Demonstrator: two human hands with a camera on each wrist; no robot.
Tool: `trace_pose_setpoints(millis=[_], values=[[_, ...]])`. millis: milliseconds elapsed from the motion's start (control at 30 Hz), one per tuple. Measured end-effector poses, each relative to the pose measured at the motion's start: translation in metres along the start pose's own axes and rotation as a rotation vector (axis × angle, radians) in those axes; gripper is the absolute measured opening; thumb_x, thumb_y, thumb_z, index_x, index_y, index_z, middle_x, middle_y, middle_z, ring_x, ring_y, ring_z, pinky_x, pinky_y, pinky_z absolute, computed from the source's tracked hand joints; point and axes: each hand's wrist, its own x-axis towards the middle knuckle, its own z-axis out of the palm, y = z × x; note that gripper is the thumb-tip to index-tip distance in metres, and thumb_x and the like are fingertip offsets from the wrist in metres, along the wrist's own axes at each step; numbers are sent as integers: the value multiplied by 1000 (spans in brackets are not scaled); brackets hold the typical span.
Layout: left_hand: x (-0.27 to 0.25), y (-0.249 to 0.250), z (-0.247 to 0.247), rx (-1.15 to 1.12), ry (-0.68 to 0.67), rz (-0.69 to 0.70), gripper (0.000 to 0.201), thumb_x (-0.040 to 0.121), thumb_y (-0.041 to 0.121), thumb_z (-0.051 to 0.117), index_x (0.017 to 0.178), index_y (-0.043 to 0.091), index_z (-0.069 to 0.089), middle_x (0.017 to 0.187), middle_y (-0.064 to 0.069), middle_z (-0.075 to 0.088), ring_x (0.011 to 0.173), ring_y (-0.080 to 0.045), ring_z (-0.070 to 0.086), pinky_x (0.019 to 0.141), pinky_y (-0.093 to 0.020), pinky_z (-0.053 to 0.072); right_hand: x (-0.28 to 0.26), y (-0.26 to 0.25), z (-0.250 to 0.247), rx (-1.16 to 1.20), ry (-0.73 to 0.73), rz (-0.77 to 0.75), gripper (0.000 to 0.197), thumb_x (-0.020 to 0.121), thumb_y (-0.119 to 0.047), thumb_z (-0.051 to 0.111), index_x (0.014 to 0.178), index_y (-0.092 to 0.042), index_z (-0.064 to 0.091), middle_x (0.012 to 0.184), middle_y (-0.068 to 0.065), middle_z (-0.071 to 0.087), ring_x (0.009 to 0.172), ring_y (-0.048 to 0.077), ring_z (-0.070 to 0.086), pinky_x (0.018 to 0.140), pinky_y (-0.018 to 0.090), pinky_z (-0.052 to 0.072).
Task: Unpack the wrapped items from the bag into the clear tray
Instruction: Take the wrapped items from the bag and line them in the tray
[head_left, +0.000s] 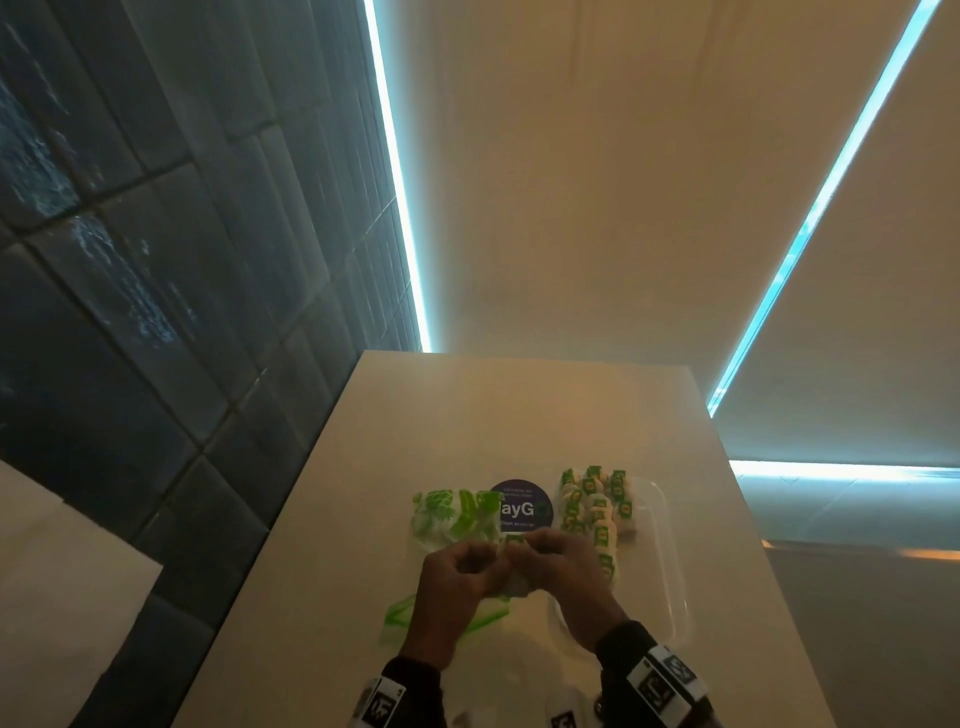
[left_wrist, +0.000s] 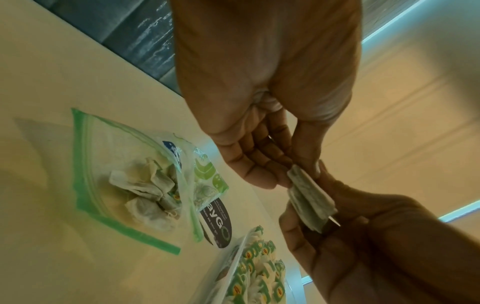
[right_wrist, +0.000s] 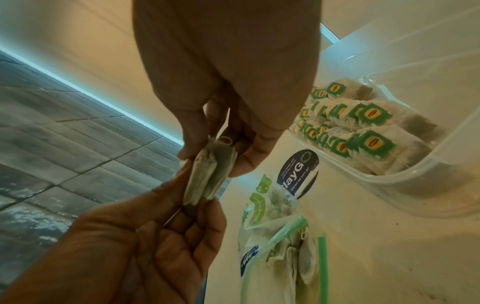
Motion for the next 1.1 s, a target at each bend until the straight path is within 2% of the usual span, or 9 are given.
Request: trace_pose_setpoints(millis=[133, 200, 267, 400, 500, 633, 733, 933, 1100], values=[[4, -23, -23, 429, 20, -33, 8, 79, 27, 73, 73, 22, 75, 72, 2, 74, 68, -11, 69, 69, -30, 56, 3, 0, -3, 14, 99, 10, 9, 84, -4, 69, 86, 5, 72, 83, 16, 72, 74, 22, 69, 65, 32, 58], [1, -38, -44, 833, 97, -118, 17, 80, 37, 59, 81, 26, 73, 84, 3, 74, 83, -16, 69, 75, -29, 54, 3, -3, -7, 45, 122, 15, 11, 83, 1, 68, 88, 11, 70, 78, 14, 71, 65, 16, 68, 57, 28, 57], [-5, -52, -56, 1016, 145, -193, 22, 85, 30, 51, 98, 31, 69, 107, 1, 68, 103, -22, 64, 86, -30, 51, 2, -3, -11, 81, 134, 24, 10, 83, 6, 66, 87, 15, 68, 71, 10, 69, 57, 13, 67, 50, 24, 55], [-10, -76, -54, 1053, 96, -98, 45, 89, 15, 43, 128, 33, 55, 136, 4, 54, 126, -17, 51, 102, -28, 41, 3, 3, -10, 59, 126, 66, 10, 82, 2, 70, 87, 11, 70, 82, 21, 70, 67, 25, 68, 60, 35, 59], [-7, -87, -50, 1059, 60, -41, 45, 94, 15, 41, 135, 32, 48, 142, 4, 47, 130, -18, 46, 103, -30, 40, 3, 6, -8, 25, 113, 84, 10, 81, 0, 71, 84, 9, 71, 90, 28, 70, 77, 34, 67, 72, 49, 59], [8, -82, -43, 1177, 119, 154, 36, 93, 22, 42, 127, 29, 52, 121, -2, 61, 111, -20, 62, 84, -31, 53, -1, 3, -7, 20, 90, 87, 7, 82, 1, 70, 80, 8, 71, 77, 23, 68, 65, 30, 66, 62, 43, 59], [16, -83, -39, 1202, 27, 20, 36, 96, 32, 41, 132, 32, 51, 129, -4, 53, 118, -22, 55, 91, -33, 47, -5, 1, -9, 48, 72, 91, 13, 82, 2, 69, 86, 14, 68, 78, 19, 68, 64, 28, 67, 57, 36, 58], [29, -96, -40, 1176, 55, -51, 22, 93, 34, 47, 101, 24, 65, 112, 0, 64, 106, -21, 60, 85, -32, 49, -8, -2, -15, 86, 71, 87, 18, 85, 4, 65, 93, 19, 65, 77, 15, 67, 63, 22, 66, 54, 31, 58], [24, -98, -36, 1096, 113, -66, 36, 90, 52, 49, 87, 20, 65, 100, -2, 61, 99, -24, 61, 80, -33, 50, -3, 1, -15, 71, 107, 98, 17, 85, 1, 67, 91, 16, 66, 84, 23, 66, 75, 32, 65, 64, 43, 59]])
